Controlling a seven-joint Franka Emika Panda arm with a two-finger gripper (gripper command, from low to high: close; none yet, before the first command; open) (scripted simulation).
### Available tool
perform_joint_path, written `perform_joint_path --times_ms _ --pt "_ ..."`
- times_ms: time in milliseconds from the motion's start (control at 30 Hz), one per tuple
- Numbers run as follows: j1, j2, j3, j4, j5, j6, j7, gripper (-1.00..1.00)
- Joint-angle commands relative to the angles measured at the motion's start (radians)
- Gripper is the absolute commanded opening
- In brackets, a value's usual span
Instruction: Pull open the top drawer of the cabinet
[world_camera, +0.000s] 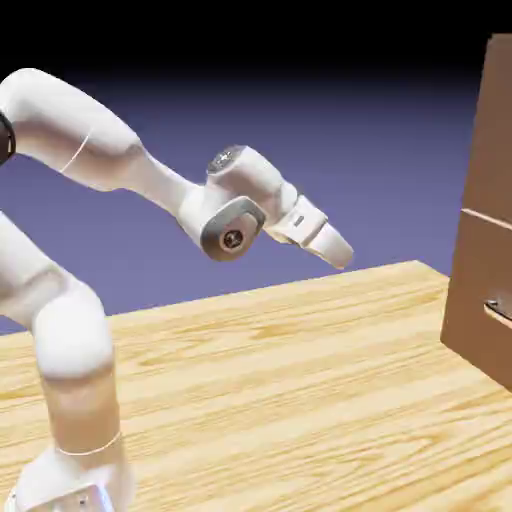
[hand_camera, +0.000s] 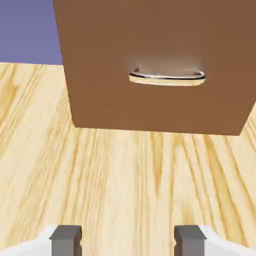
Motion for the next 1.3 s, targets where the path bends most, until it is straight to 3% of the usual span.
perform_joint_path --times_ms 0,1267 --pt "0.003 0.022 -0.005 0.033 0.044 0.001 -0.010 0.00" --pt "0.113 0.845 -0.186 1.304 1.696 0.029 -0.399 0.00"
